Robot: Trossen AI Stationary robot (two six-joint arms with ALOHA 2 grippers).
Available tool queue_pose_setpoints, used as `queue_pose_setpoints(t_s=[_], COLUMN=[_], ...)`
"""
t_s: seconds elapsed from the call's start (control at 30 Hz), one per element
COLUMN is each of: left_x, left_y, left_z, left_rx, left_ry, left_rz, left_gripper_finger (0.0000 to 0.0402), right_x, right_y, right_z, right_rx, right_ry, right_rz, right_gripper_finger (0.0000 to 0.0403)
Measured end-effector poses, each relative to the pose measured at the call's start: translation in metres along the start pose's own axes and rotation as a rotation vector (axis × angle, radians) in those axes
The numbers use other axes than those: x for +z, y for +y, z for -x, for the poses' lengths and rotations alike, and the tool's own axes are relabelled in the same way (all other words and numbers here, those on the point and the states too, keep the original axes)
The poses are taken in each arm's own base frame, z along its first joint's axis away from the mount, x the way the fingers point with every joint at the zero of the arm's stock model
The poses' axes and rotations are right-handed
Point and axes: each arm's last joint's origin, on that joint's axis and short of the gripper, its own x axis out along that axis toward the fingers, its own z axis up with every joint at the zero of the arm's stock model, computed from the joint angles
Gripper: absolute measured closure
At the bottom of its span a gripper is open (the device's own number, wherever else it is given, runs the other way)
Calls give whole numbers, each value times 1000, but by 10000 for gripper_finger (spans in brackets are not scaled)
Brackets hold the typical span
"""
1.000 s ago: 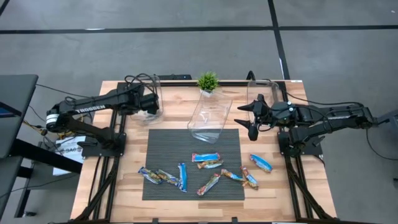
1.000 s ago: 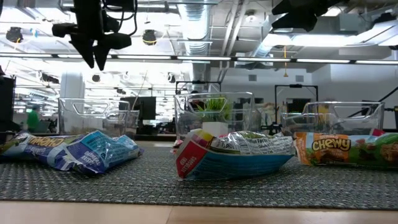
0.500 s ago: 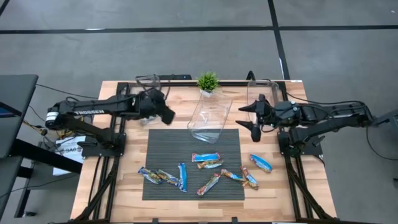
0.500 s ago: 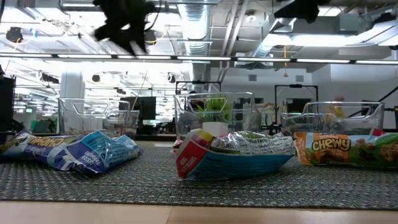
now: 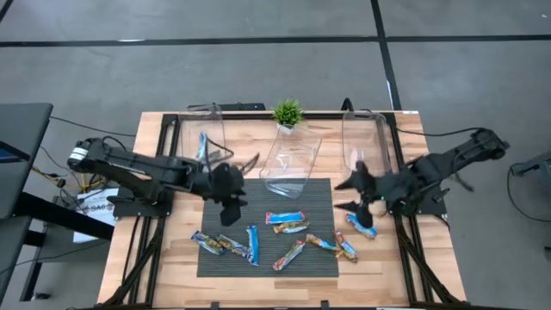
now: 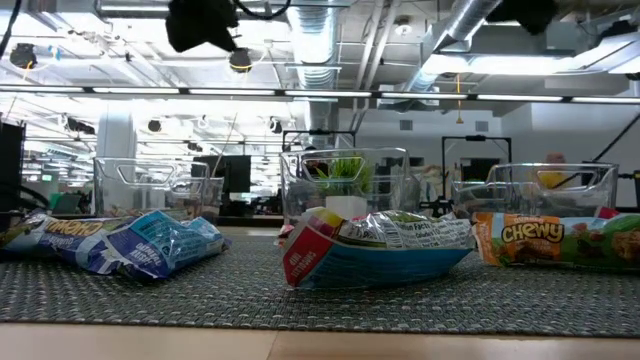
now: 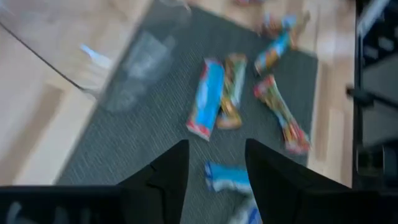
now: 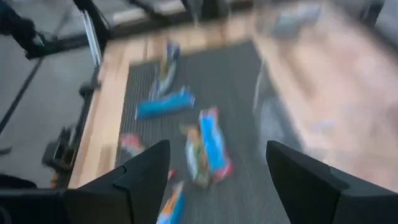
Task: Pick and place Granola Bars by type
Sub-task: Put the yellow granola bar into the left transparent bin
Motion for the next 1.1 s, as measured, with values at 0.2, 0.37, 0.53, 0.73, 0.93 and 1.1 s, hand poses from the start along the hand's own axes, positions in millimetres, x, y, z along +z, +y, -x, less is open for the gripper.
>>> queue_pose_setpoints(t_s=[0.2, 0.37, 0.53, 0.73, 0.93, 1.1], left_x=[-12, -24, -39, -46, -45, -45], left_y=[-30, -49, -59, -63, -64, -64], left_z=[3, 16, 16, 15, 16, 16], left_rx=[-58, -85, -91, -87, -77, -77], left_ry=[-39, -97, -95, -95, -122, -128], left_rz=[-70, -133, -173, -174, -170, -167], left_gripper_finger=[256, 256, 256, 256, 256, 256], right_x=[-21, -41, -60, -84, -94, -90], right_y=[29, 46, 57, 62, 58, 50], right_z=[-49, -82, -112, -143, -163, -169], right_rx=[-15, -108, -166, -189, -194, -194], right_ry=[261, 466, 580, 719, 769, 763], right_rz=[-213, -259, -311, -317, -321, -317], right_gripper_finger=[143, 143, 143, 143, 143, 148])
